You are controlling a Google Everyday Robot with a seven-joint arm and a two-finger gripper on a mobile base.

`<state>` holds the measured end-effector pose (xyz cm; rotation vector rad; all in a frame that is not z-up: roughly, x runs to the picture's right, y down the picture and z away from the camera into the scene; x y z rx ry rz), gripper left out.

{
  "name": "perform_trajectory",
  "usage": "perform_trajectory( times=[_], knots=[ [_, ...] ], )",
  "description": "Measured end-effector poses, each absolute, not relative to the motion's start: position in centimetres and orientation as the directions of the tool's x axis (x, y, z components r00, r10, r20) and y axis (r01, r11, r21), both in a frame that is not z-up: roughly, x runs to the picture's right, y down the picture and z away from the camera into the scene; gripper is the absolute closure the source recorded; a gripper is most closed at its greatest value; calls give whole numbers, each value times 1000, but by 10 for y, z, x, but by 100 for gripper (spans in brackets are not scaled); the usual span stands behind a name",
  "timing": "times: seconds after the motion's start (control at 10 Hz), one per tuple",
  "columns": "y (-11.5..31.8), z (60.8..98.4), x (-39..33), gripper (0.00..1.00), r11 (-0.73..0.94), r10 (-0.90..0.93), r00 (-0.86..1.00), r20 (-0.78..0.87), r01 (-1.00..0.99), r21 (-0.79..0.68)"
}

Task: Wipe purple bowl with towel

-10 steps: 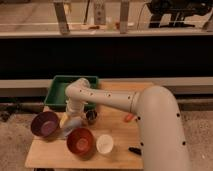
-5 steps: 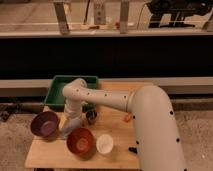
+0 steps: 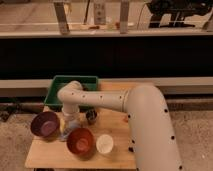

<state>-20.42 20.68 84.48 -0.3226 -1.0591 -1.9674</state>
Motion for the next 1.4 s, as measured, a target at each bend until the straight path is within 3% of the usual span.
perform_trajectory(
  times=[0.5, 0.9, 1.1, 1.4],
  knots=[
    [205, 844, -202, 99, -266, -557, -597, 578, 787, 556],
    [196, 851, -197, 100, -166, -567, -480, 670, 863, 478],
    [170, 861, -185, 100, -1, -663, -252, 705, 942, 335],
    [129, 859, -172, 100, 252, -795, 86, 600, 947, 198]
  ],
)
